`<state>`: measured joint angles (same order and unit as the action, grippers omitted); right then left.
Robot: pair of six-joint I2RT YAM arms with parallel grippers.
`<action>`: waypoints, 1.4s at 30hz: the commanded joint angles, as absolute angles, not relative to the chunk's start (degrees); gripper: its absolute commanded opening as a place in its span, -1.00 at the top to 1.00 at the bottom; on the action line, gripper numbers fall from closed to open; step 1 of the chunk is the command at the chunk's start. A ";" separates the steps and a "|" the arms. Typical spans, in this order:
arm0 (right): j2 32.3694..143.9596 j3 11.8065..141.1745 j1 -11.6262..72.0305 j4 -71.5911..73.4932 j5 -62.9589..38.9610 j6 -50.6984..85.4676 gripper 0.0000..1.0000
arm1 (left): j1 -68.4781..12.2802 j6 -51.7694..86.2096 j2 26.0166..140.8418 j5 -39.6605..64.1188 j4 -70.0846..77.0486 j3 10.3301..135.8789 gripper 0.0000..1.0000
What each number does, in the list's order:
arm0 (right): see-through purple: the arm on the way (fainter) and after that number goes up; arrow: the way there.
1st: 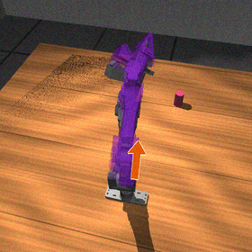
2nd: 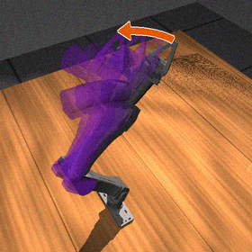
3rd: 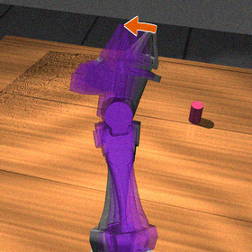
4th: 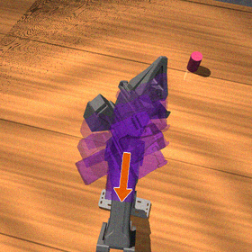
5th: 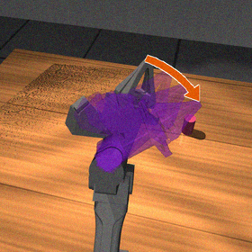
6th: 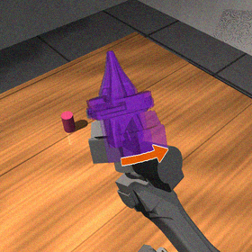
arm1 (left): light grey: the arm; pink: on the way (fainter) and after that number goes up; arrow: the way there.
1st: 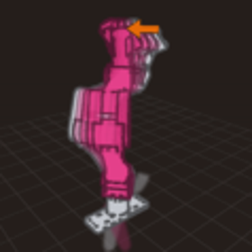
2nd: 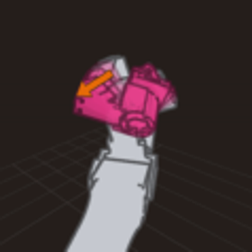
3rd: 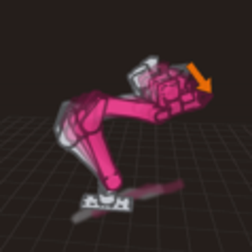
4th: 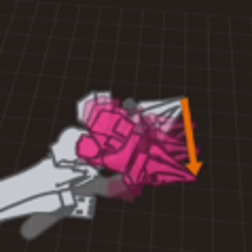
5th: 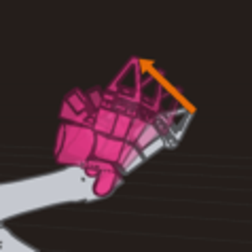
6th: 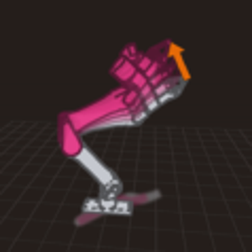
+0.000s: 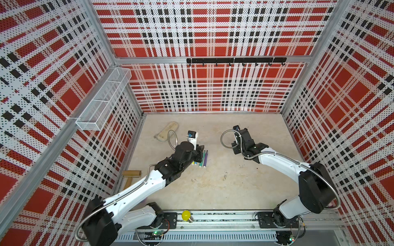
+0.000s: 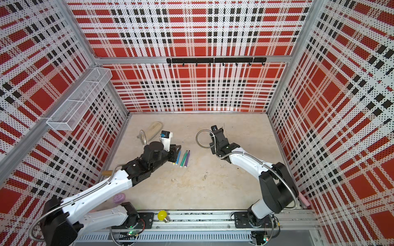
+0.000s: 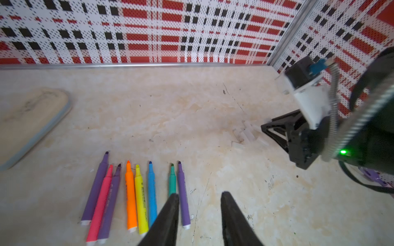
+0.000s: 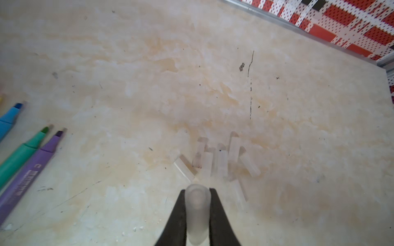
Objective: Remove pen caps from pens
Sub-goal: Place the pen cap at the center of the table.
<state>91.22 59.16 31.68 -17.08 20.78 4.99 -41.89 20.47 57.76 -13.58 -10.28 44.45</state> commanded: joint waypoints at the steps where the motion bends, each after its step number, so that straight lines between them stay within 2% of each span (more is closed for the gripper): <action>1: 93.67 60.15 31.19 -18.59 23.01 4.04 0.95 | -43.51 20.26 53.39 -18.55 -14.94 41.82 0.23; 8: 96.31 59.69 29.21 -19.29 19.62 4.81 0.88 | -44.16 20.82 48.71 -20.93 -15.86 39.12 0.16; 31: 102.49 59.39 28.65 -19.41 15.19 4.13 0.67 | -45.92 20.57 49.07 -22.90 -17.14 39.24 0.10; 42: 99.65 58.08 28.98 -18.54 14.81 3.32 0.46 | -46.06 19.82 48.83 -23.18 -16.31 39.11 -0.12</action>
